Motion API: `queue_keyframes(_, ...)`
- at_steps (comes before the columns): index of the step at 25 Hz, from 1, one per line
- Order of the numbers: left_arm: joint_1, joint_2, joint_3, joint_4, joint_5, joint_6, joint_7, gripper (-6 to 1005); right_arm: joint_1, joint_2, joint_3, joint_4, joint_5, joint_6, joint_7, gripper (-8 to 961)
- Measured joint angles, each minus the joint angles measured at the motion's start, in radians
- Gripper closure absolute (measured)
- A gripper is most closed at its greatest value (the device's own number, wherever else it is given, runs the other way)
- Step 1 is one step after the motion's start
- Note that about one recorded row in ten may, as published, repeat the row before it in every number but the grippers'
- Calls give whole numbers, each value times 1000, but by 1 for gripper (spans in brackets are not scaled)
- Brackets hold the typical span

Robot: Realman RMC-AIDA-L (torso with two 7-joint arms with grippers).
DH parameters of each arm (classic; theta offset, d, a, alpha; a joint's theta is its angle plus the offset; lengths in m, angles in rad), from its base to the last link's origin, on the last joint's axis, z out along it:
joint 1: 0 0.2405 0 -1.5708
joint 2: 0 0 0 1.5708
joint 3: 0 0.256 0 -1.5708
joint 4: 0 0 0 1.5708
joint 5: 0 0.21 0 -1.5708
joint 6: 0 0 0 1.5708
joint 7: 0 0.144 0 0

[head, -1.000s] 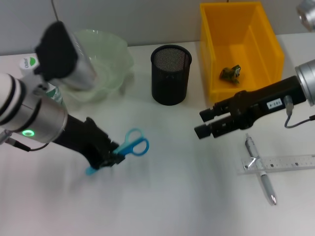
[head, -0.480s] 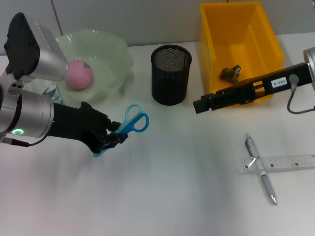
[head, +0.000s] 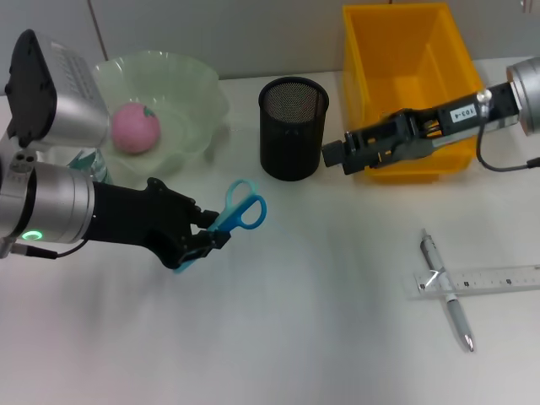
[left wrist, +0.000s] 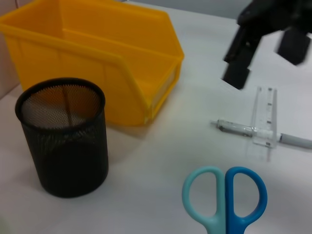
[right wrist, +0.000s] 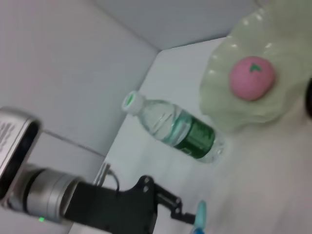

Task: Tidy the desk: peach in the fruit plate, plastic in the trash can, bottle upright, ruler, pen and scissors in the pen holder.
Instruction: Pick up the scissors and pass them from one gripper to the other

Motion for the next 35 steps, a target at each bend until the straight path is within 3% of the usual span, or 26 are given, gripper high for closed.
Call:
queue_keyframes(1, -3, 1, -9, -16, 0, -5, 11, 732, 23, -18, -2, 52, -1, 32, 10, 233)
queue_keyframes(5, -15, 2, -20, -39, -2, -8, 24, 730, 55, -35, -5, 102, -6, 67, 16, 233)
queue_keyframes(11, -55, 0, -37, -94, -3, -10, 73, 725, 116, -37, -44, 160, -31, 155, 30, 233)
queue_keyframes(16, -67, 0, -33, -114, -5, -20, 86, 722, 153, -18, -103, 196, -35, 226, 51, 233)
queue_keyframes(35, -71, -3, -13, -171, -6, -93, 125, 709, 141, 54, -100, 210, -36, 285, 72, 234)
